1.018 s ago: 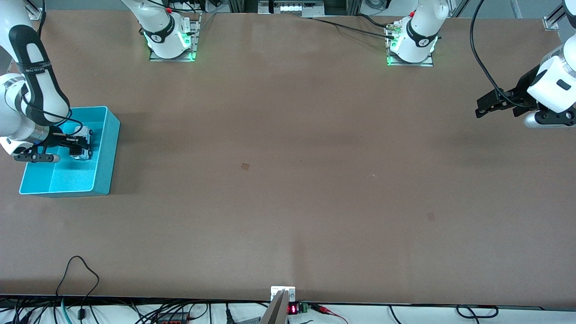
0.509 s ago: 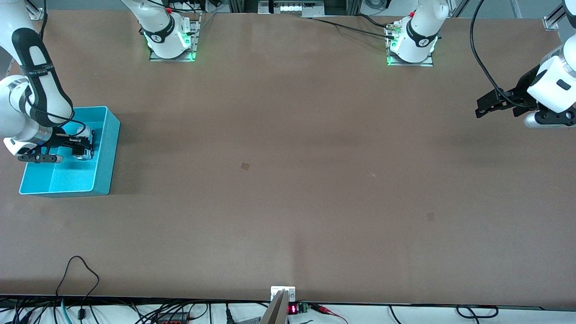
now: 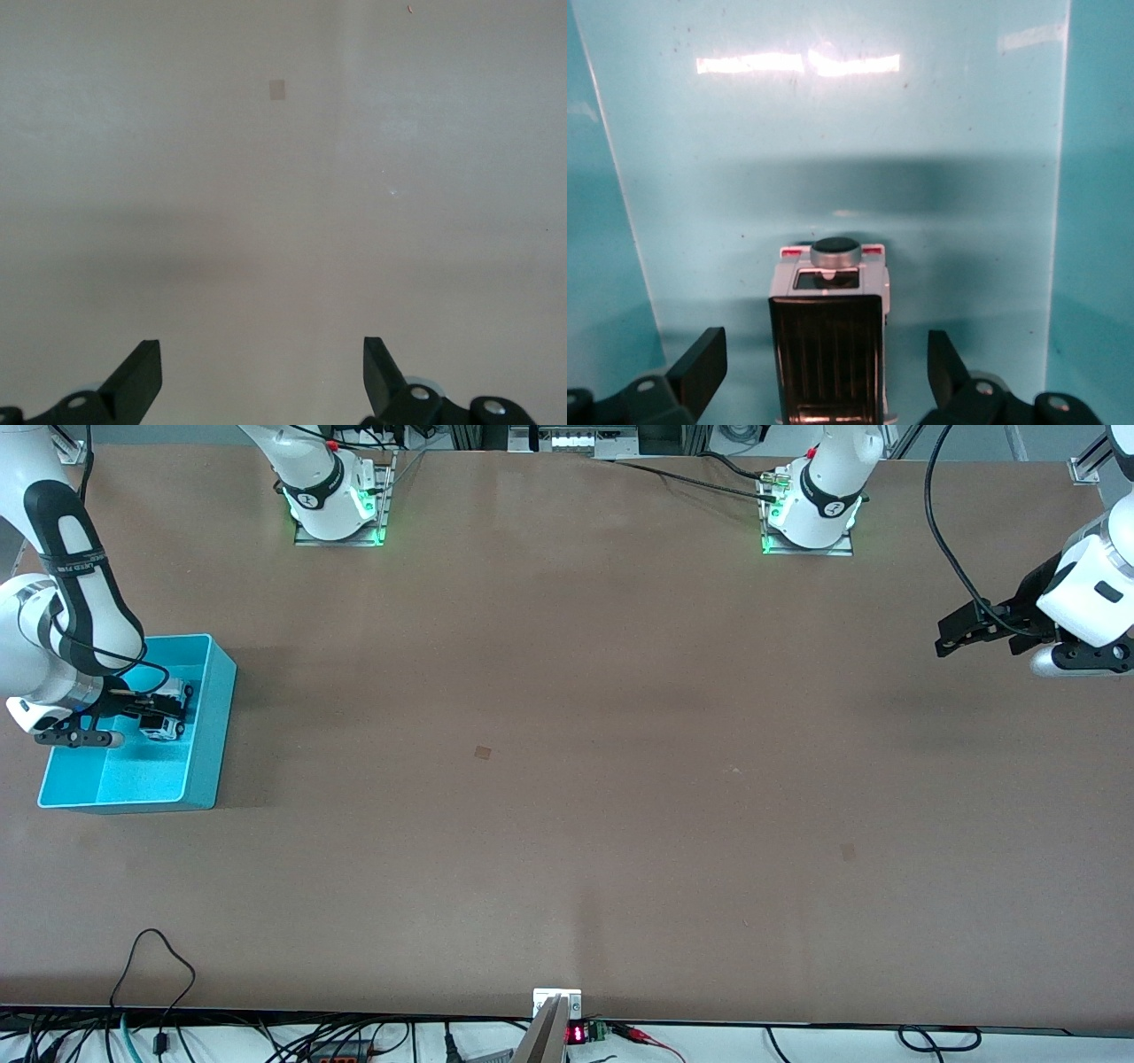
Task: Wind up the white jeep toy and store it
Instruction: 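Lower the jeep into the bin and open the right gripper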
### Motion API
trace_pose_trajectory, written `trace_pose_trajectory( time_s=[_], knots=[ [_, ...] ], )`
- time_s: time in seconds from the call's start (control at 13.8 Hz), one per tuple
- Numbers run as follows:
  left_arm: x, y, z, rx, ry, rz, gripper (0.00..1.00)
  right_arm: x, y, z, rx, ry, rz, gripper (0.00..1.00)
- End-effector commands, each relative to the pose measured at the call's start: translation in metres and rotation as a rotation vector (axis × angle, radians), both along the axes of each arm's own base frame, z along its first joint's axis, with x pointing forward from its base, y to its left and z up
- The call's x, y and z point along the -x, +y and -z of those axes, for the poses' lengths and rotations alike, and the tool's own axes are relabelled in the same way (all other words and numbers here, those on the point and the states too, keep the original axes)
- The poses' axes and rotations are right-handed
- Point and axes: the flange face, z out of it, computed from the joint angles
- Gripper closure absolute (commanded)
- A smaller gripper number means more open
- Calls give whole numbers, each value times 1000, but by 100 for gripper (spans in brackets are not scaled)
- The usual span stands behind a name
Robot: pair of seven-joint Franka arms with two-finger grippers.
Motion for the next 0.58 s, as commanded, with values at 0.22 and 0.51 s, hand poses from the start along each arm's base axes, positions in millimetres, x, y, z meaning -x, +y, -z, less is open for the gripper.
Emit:
trace_pose_trajectory(
  time_s=[0.22, 0.51],
  knots=[
    [3, 0, -8, -9, -5, -1, 0, -29, 0, -79, -3, -20, -54, 0],
    [3, -7, -8, -10, -6, 11, 0, -61, 39, -158, 0, -55, -127, 0]
  ],
)
